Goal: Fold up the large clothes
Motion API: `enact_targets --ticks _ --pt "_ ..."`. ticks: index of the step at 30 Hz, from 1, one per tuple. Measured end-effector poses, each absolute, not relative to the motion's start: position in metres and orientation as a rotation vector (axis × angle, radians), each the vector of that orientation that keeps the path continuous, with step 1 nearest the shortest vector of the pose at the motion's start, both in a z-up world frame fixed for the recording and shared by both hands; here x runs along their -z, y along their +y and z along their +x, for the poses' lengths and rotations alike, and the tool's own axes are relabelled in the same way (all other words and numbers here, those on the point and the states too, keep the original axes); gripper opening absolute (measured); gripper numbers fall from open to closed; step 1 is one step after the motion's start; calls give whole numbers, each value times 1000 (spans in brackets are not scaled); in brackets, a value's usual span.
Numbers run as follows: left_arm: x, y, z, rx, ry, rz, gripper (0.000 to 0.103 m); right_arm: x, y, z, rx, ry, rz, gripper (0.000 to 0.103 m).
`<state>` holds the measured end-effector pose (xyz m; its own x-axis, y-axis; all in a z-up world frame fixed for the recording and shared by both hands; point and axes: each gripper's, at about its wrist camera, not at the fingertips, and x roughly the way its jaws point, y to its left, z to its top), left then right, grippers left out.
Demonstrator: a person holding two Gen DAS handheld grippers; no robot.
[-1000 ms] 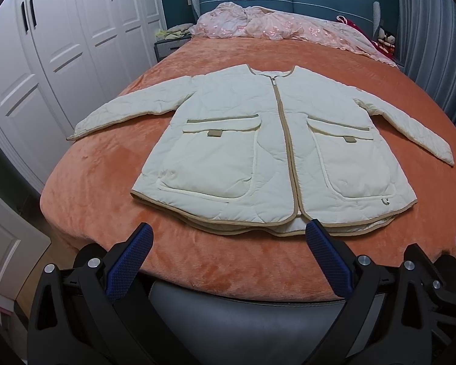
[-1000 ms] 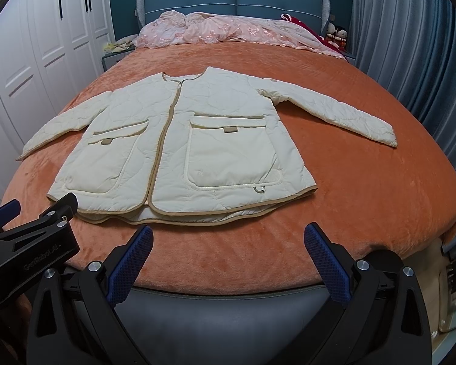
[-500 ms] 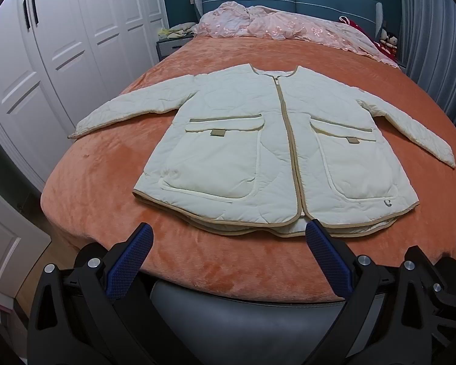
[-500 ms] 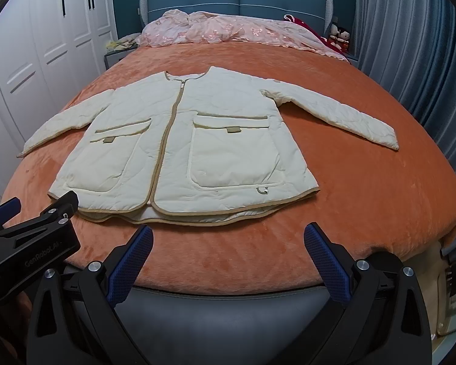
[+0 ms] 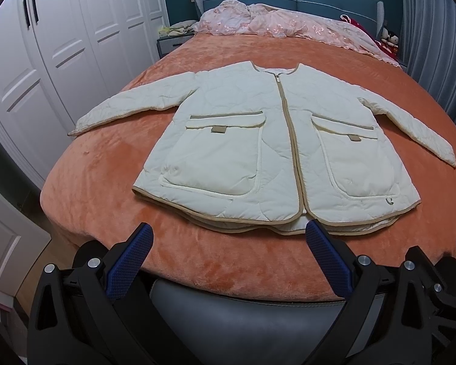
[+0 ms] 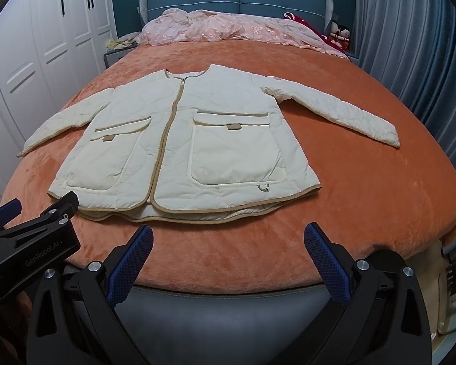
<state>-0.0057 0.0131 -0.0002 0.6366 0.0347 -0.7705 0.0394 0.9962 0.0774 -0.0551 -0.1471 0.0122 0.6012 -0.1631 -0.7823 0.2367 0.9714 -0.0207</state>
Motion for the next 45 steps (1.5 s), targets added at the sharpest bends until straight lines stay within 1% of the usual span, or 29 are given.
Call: enact_targets --ticks 9,15,21,25,32,38,39,41,42,43,44,45 --pt "7 13 -1 -13 899 88 98 -8 -156 -53 238 900 107 98" --pt "19 18 17 -20 933 70 98 2 -212 -37 251 875 242 98" --pt "23 18 50 -23 907 77 98 13 -315 -1 377 838 368 98" --pt "26 18 83 -46 906 55 98 26 -401 25 478 798 506 98" --pt "44 22 143 -133 937 -3 98 75 -549 67 672 764 782 98" --pt "58 14 180 -168 963 53 98 108 -623 103 785 767 843 97" --pt "61 13 185 -174 965 62 98 112 -631 108 810 758 857 96" --pt "65 13 194 -183 964 68 98 118 -644 119 861 748 870 88" --pt "67 15 198 -184 968 65 98 118 -646 124 884 744 858 79" --pt "68 16 202 -187 972 62 98 117 -648 133 891 737 842 61" --pt "69 18 206 -182 972 56 98 115 -652 142 884 737 831 49" --pt "70 20 209 -179 971 56 98 113 -652 154 873 748 823 27"
